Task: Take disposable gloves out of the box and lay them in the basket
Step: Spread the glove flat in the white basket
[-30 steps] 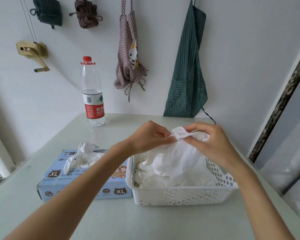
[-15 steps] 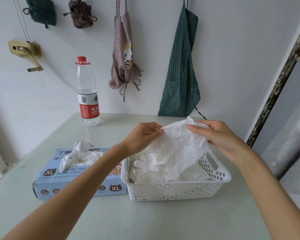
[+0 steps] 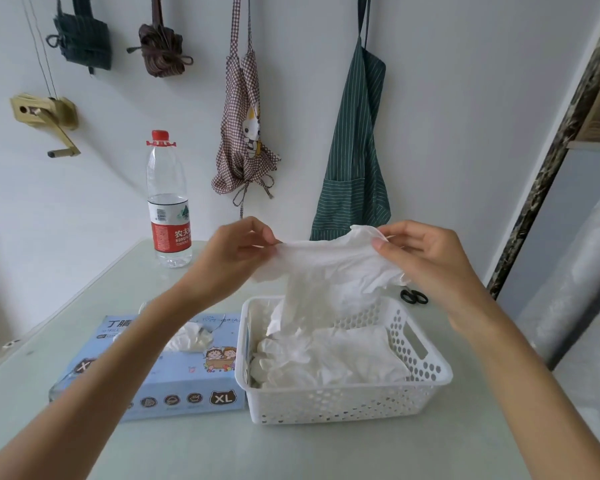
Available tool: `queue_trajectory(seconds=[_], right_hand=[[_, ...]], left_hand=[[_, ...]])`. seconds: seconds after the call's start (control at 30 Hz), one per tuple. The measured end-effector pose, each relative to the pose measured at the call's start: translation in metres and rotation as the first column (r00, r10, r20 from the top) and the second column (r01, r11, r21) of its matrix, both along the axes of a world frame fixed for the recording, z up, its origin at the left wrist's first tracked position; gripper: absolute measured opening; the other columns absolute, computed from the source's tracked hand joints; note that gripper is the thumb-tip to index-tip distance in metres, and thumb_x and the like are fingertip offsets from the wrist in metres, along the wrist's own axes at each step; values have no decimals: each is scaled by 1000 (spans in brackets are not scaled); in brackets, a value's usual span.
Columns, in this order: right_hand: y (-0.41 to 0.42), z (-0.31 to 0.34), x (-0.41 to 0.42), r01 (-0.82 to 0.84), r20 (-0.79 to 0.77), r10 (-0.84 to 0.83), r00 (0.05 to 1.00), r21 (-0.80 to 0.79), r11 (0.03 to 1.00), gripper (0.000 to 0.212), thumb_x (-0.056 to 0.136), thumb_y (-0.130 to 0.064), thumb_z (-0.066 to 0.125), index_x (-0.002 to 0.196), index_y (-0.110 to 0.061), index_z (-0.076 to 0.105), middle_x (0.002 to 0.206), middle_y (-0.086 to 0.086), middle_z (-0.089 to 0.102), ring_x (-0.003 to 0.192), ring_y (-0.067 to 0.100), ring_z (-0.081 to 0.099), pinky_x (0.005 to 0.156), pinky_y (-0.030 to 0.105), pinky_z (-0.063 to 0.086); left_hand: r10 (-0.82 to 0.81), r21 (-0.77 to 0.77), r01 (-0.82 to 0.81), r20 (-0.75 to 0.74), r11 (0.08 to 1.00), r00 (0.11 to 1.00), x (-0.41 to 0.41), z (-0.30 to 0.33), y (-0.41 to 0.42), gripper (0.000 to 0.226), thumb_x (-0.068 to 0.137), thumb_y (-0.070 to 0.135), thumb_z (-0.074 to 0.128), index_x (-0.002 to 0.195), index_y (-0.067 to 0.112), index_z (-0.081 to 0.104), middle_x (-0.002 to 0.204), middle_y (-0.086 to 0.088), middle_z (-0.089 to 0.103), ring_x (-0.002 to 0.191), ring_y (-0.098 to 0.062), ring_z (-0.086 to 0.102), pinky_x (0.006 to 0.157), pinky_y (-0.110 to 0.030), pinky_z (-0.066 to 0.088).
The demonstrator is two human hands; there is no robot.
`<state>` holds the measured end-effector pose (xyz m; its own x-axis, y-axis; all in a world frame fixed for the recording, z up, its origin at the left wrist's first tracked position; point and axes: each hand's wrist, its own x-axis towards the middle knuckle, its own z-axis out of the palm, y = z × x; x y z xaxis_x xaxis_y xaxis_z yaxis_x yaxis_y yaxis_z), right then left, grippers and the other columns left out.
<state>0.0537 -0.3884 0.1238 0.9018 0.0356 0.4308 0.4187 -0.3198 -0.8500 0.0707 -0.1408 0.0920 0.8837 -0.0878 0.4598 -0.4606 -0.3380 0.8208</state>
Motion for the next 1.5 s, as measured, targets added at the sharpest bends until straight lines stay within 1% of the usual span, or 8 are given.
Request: queue_trajectory(seconds=[0.3, 0.43, 0.6, 0.77, 0.97, 1.17, 1.3, 1.5], right_hand=[[-14, -33, 19, 74, -101, -91, 991, -161, 984, 11, 86, -12, 68, 86, -20, 61, 85, -1, 70, 64, 6, 62, 55, 20, 48], [-19, -102, 51, 66, -200, -261, 944, -662, 747, 26, 89, -7, 58, 76, -27, 68, 100, 1, 69, 87, 16, 65, 69, 26, 51], [-22, -125, 59, 73, -132, -327, 936, -834, 546, 33, 94, -2, 43, 103, -22, 68, 123, 4, 61, 107, 21, 60, 80, 27, 47], [-26, -126, 56, -19, -144, -255, 956, -899, 437, 51, 91, 10, 38, 132, -16, 52, 134, 3, 45, 106, 23, 55, 72, 25, 38], [-26, -128, 55, -233, -267, -276, 923, -961, 150, 29, 86, 13, 38, 70, -11, 35, 89, 3, 31, 78, 17, 37, 60, 25, 30], [-38, -103, 63, -274, -330, -183, 926, -922, 275, 58, 90, -1, 50, 144, -17, 34, 133, 5, 39, 111, 18, 46, 82, 27, 40], [-31, -104, 63, -317, -362, -24, 932, -844, 434, 52, 82, -1, 64, 123, -31, 52, 111, -6, 43, 91, 7, 45, 77, 21, 37], [-26, -129, 70, -486, -541, -95, 835, -808, 332, 61, 84, -1, 60, 136, -28, 43, 125, 2, 39, 101, 14, 40, 77, 22, 37]], left_hand=[[73, 644, -172, 177, 746, 982, 38, 3, -22, 32, 88, 3, 57, 81, 29, 75, 96, 1, 73, 93, -19, 65, 89, -33, 49], [18, 843, -43, 40, 536, 999, 62, -49, -53, 33, 90, 3, 51, 94, 27, 73, 113, 2, 68, 105, -18, 60, 89, -28, 42], [41, 780, -238, 263, 579, 964, 54, -69, -69, 30, 91, 5, 50, 103, 25, 69, 117, 6, 66, 104, -15, 58, 87, -27, 44], [-25, 855, 316, -336, 410, 941, 37, -82, -57, 42, 102, 36, 36, 143, 29, 37, 152, 6, 35, 139, -16, 32, 112, -32, 25], [41, 878, 479, -479, 29, 877, 39, -101, -45, 53, 103, 41, 22, 152, 32, 2, 160, 9, -6, 147, -14, -8, 119, -40, -4], [-46, 883, 222, -223, 414, 974, 30, -71, -32, 53, 85, 48, 64, 132, 32, 46, 137, 10, 46, 127, -13, 41, 99, -26, 32], [15, 907, 204, -225, 367, 974, 24, -73, -30, 33, 83, 35, 70, 113, 28, 58, 116, 15, 60, 102, -7, 56, 73, -23, 34], [31, 933, 252, -268, 258, 963, 21, -72, -28, 20, 80, 21, 72, 99, 26, 69, 99, 12, 70, 92, -7, 62, 70, -21, 41]])
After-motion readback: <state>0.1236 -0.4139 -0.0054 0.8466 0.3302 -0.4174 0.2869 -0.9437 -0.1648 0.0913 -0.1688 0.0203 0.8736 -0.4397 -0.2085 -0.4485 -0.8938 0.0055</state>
